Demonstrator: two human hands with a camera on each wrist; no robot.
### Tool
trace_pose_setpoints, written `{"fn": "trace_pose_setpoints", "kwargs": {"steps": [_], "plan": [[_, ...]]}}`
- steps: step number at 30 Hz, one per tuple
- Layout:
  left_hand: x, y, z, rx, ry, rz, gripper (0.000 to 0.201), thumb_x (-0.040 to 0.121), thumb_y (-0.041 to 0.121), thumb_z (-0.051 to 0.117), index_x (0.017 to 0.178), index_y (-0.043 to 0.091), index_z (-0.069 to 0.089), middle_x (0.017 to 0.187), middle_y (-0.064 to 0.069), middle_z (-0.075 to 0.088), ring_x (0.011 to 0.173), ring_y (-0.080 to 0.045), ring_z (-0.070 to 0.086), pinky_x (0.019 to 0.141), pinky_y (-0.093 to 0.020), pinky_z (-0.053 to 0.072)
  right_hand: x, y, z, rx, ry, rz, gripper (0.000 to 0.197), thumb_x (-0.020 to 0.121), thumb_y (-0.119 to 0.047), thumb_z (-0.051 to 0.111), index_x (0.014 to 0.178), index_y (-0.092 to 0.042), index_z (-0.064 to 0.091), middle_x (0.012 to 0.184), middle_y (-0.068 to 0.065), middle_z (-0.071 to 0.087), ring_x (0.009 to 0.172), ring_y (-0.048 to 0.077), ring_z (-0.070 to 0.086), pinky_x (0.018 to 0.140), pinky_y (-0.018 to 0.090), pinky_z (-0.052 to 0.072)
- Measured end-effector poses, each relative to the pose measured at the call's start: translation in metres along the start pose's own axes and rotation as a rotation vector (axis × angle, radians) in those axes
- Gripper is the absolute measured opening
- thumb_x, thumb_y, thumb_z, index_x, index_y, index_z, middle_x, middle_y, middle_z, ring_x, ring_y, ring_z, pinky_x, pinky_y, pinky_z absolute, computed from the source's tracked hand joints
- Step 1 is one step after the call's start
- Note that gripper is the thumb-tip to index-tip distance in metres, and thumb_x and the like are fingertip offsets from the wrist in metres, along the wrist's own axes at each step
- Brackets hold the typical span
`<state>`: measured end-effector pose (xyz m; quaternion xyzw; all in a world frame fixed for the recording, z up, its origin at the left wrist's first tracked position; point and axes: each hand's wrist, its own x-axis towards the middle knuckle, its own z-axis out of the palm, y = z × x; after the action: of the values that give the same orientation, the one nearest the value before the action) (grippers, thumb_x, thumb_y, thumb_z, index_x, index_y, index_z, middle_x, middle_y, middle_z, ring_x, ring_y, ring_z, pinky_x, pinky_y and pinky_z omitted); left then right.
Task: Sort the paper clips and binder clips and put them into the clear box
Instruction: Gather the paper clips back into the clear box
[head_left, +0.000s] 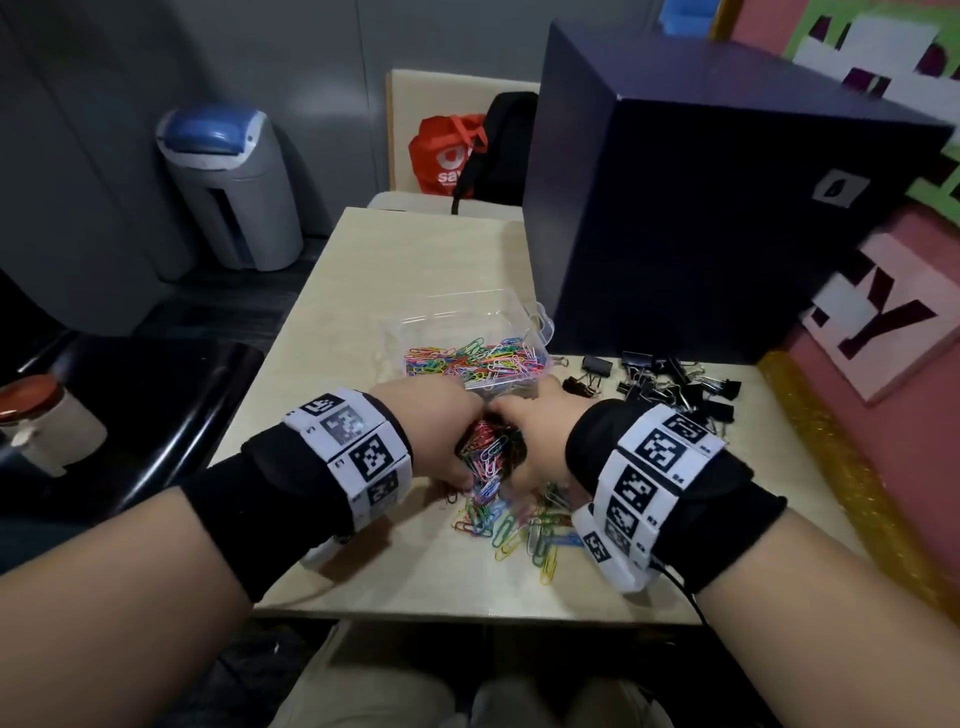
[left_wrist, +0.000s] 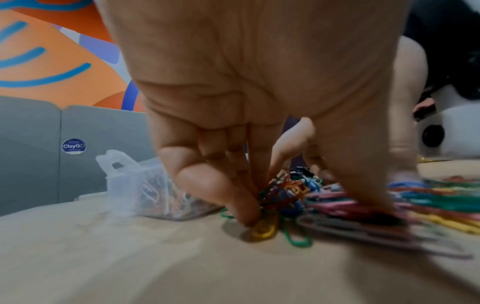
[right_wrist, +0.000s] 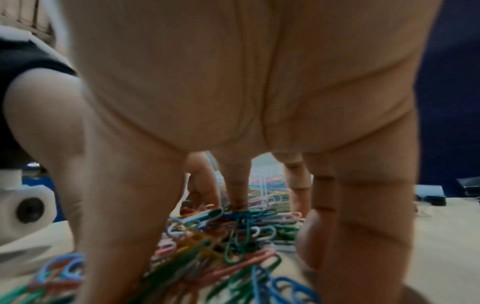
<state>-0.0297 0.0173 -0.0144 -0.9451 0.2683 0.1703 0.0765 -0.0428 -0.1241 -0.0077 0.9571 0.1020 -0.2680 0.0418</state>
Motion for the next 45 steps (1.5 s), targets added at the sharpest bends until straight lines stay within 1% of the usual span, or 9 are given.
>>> {"fn": "trace_pose_setpoints", "kwargs": {"steps": [8,14,21,26,30,33,37,41,45], "plan": [[0.002,0.001,-0.006,-0.012,0.026,-0.051,0.033,0.085,0.039,0.065,0.105,0.013,0.068,0.095,-0.005,0.07,0.09,-0.025,0.065,0.072,-0.031,0.051,0.004,0.003,-0.009,0.016,0.171,-0.085,0.038,0.091,-0.02,0.059,0.129,-0.019,0.053,0.127,0.008,0.055,0.116,0.025,0.052,0.09,0.028,0.043],[0.0,-0.002,-0.012,-0.049,0.074,-0.053,0.023,0.089,0.034,0.062,0.1,0.015,0.068,0.088,-0.002,0.066,0.079,-0.022,0.056,0.067,-0.028,0.042,0.004,0.011,-0.017,0.09,0.23,-0.059,0.031,0.091,-0.02,0.06,0.121,-0.026,0.059,0.12,0.001,0.062,0.111,0.022,0.056,0.081,0.024,0.043],[-0.004,-0.022,-0.031,-0.233,0.262,-0.087,0.019,0.086,0.032,0.066,0.1,0.019,0.07,0.084,0.004,0.063,0.077,-0.012,0.05,0.069,-0.022,0.035,0.006,0.021,-0.039,0.422,0.374,-0.068,0.016,0.081,-0.018,0.073,0.095,-0.022,0.066,0.103,0.001,0.066,0.097,0.021,0.064,0.089,0.033,0.053],[0.001,-0.032,-0.041,-0.308,0.41,-0.164,0.025,0.087,0.037,0.065,0.104,0.019,0.071,0.095,0.003,0.071,0.089,-0.016,0.062,0.075,-0.025,0.043,0.021,0.012,-0.036,0.597,0.571,-0.046,0.015,0.082,-0.02,0.07,0.095,-0.026,0.065,0.095,-0.005,0.064,0.088,0.014,0.059,0.076,0.021,0.045],[0.008,-0.036,-0.035,-0.295,0.366,-0.194,0.039,0.089,0.041,0.062,0.122,0.021,0.062,0.114,0.002,0.067,0.104,-0.018,0.061,0.089,-0.028,0.046,0.029,0.009,-0.034,0.565,0.543,-0.03,0.03,0.089,-0.018,0.062,0.118,-0.024,0.06,0.116,-0.002,0.062,0.104,0.016,0.06,0.091,0.025,0.046],[0.01,-0.033,-0.027,-0.227,0.329,-0.161,0.036,0.092,0.035,0.056,0.126,0.025,0.058,0.121,0.0,0.059,0.109,-0.02,0.058,0.095,-0.035,0.048,0.026,0.01,-0.039,0.403,0.527,-0.041,0.034,0.091,-0.005,0.051,0.117,-0.024,0.062,0.123,0.001,0.056,0.111,0.021,0.056,0.094,0.029,0.045],[0.009,-0.026,-0.018,-0.113,0.186,-0.098,0.03,0.092,0.032,0.051,0.119,0.027,0.064,0.119,0.001,0.058,0.109,-0.024,0.058,0.091,-0.04,0.051,0.02,0.003,-0.043,0.123,0.21,-0.075,0.047,0.09,-0.002,0.053,0.132,-0.022,0.056,0.134,0.003,0.054,0.12,0.026,0.054,0.101,0.034,0.045],[0.003,-0.03,-0.018,-0.054,0.17,-0.112,0.027,0.092,0.035,0.049,0.114,0.031,0.064,0.118,0.005,0.057,0.106,-0.022,0.058,0.085,-0.041,0.053,0.018,0.01,-0.039,0.087,0.253,-0.049,0.046,0.089,-0.002,0.052,0.129,-0.025,0.058,0.132,0.003,0.054,0.117,0.025,0.055,0.1,0.036,0.046],[-0.005,-0.021,-0.022,-0.073,0.195,-0.054,0.025,0.09,0.038,0.054,0.111,0.03,0.064,0.112,0.004,0.057,0.103,-0.022,0.059,0.083,-0.035,0.051,0.0,0.017,-0.038,0.163,0.333,-0.057,0.02,0.093,-0.022,0.054,0.111,-0.021,0.065,0.116,0.002,0.059,0.106,0.02,0.058,0.087,0.027,0.045]]}}
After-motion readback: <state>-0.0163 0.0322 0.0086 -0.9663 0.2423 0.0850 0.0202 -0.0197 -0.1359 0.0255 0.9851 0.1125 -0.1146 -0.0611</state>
